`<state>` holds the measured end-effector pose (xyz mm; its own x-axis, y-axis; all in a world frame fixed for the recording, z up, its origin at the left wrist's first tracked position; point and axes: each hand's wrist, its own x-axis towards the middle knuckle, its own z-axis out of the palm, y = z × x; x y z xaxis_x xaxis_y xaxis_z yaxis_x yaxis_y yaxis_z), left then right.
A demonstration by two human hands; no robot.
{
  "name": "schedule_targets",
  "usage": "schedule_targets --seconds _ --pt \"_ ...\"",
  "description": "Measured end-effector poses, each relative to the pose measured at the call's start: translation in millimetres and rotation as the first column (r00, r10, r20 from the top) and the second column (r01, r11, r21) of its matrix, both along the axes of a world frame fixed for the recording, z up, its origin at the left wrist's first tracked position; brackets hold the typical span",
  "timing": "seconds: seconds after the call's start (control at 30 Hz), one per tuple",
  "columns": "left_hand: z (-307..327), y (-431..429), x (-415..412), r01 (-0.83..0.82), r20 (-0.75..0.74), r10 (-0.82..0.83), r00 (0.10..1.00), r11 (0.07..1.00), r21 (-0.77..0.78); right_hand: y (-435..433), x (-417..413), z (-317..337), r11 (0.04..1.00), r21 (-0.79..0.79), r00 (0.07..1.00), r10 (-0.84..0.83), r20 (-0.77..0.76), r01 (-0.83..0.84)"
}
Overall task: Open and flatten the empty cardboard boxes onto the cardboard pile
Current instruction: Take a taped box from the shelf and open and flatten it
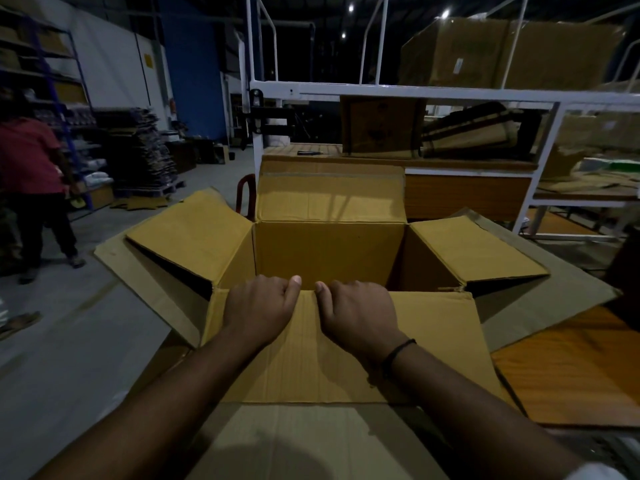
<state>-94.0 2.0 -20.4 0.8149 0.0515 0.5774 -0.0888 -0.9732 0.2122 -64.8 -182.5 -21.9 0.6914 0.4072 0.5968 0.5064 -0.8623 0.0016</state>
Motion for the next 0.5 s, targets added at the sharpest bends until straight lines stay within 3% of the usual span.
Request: schedule_targets --seconds 0.37,0.5 --pt "0.0 -2.7 2.6 -0.043 -0.004 0.043 0.999 0.999 0.008 3.8 5.3 -2.7 1.000 0.012 0.999 0.028 0.016 -0.028" --pt "0.1 3.1 4.3 -0.031 -0.008 0.031 0.999 0.999 0.013 -5.3 10.6 2.2 0.997 0.003 0.994 0.074 -0.077 -0.074"
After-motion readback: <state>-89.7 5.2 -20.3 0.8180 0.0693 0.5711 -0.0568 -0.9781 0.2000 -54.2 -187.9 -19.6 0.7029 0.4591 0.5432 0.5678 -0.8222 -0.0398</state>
